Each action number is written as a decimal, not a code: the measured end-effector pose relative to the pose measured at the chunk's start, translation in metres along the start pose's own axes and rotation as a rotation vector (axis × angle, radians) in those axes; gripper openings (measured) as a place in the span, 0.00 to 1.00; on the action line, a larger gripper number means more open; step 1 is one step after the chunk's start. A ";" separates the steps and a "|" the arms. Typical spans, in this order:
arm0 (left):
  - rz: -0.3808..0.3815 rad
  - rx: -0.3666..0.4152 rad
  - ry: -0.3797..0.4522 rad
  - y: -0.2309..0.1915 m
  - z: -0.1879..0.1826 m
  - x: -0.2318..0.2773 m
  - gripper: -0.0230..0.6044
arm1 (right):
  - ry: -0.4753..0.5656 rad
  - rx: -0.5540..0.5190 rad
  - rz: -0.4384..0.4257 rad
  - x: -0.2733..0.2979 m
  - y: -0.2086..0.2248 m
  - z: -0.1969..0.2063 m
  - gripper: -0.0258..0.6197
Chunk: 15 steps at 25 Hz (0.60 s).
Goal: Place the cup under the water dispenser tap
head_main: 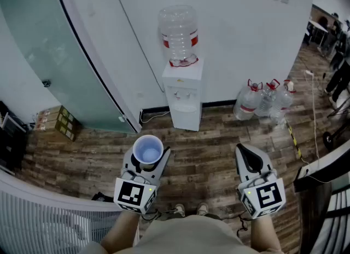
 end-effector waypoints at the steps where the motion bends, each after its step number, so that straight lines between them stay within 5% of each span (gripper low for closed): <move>1: 0.003 -0.004 0.003 0.001 -0.002 0.001 0.44 | 0.013 0.016 0.006 -0.001 0.003 0.000 0.05; 15: 0.026 0.011 -0.012 0.036 -0.002 0.026 0.44 | 0.019 0.065 0.004 -0.010 0.041 0.022 0.05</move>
Point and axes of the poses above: the fingertips, and each gripper's own axes: x forward along the fingers, y to its right, z out of its underside, the point moved 8 cm from there along -x, backward along the fingers, and after that the axes turned 1 degree about -z, right-handed, at the moved point
